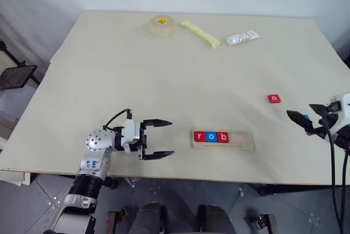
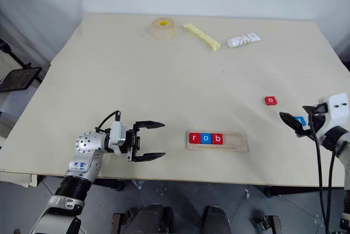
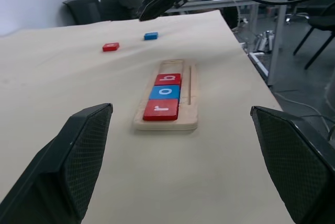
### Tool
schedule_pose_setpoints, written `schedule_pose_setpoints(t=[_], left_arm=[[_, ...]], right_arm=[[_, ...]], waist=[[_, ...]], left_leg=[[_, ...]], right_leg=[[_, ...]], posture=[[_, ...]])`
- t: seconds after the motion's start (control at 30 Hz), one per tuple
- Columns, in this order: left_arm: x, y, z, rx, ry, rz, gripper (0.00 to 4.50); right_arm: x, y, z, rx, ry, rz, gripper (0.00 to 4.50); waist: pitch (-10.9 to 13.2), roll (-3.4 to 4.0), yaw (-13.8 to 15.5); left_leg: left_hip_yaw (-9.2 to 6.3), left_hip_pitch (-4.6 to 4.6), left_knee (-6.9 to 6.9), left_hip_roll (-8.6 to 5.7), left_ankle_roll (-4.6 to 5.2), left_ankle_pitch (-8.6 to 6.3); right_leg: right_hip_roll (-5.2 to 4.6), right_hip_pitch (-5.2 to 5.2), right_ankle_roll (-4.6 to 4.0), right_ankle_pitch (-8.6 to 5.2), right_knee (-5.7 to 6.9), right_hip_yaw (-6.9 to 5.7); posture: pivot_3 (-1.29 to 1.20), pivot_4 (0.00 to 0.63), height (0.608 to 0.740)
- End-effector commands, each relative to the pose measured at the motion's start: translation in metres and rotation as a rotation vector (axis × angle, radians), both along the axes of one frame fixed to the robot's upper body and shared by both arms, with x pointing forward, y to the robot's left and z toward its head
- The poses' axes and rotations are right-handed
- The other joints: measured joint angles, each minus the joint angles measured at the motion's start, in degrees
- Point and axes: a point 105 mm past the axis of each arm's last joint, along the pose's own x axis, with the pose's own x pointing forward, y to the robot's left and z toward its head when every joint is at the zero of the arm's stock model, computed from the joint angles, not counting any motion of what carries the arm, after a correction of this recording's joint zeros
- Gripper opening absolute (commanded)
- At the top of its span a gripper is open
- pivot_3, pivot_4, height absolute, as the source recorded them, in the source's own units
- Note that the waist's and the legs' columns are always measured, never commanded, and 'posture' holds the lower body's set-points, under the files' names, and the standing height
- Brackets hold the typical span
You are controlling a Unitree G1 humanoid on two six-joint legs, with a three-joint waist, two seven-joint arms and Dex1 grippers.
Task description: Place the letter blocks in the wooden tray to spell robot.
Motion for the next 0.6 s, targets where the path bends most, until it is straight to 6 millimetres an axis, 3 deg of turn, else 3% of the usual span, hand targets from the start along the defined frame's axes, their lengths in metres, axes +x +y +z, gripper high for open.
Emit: schedule_pose_setpoints(t=[0.03,0.27,0.47,0.6], left_arm=[[-0.004,-0.003,0.005,-0.015,-0.029,-0.004,4.5],[-0.009,-0.005,0.004,-0.028,-0.033,0.014,4.5],[-0.012,-0.005,0.003,-0.034,-0.033,0.029,4.5],[-0.012,-0.005,0.003,-0.036,-0.033,0.037,4.5]], right_arm=[[0.027,-0.002,0.002,-0.056,-0.003,-0.065,4.48],[0.057,0.004,-0.012,-0.043,0.022,-0.091,4.48],[0.067,0.009,-0.026,-0.03,0.052,-0.099,4.48],[0.07,0.011,-0.029,-0.023,0.055,-0.103,3.51]], waist=[[0.0,0.0,-0.3],[0.0,0.02,-0.2],[0.0,0.02,-0.7],[0.0,0.02,-1.3]], left_leg=[[0.04,0.0,0.0,-0.02,0.02,0.01],[-0.09,-0.07,-0.06,-0.02,0.02,0.01],[-0.07,-0.1,-0.04,-0.02,0.03,0.01],[-0.09,-0.09,-0.03,-0.01,0.03,0.01]], right_leg=[[-0.02,-0.01,0.0,0.0,-0.01,0.01],[-0.02,-0.1,0.0,0.0,0.1,-0.09],[-0.02,-0.1,0.0,0.0,0.11,-0.09],[-0.02,-0.1,0.0,0.0,0.12,-0.1]], posture=[[0.0,0.15,0.74],[0.0,0.15,0.74],[0.0,0.15,0.74],[0.0,0.15,0.74]])
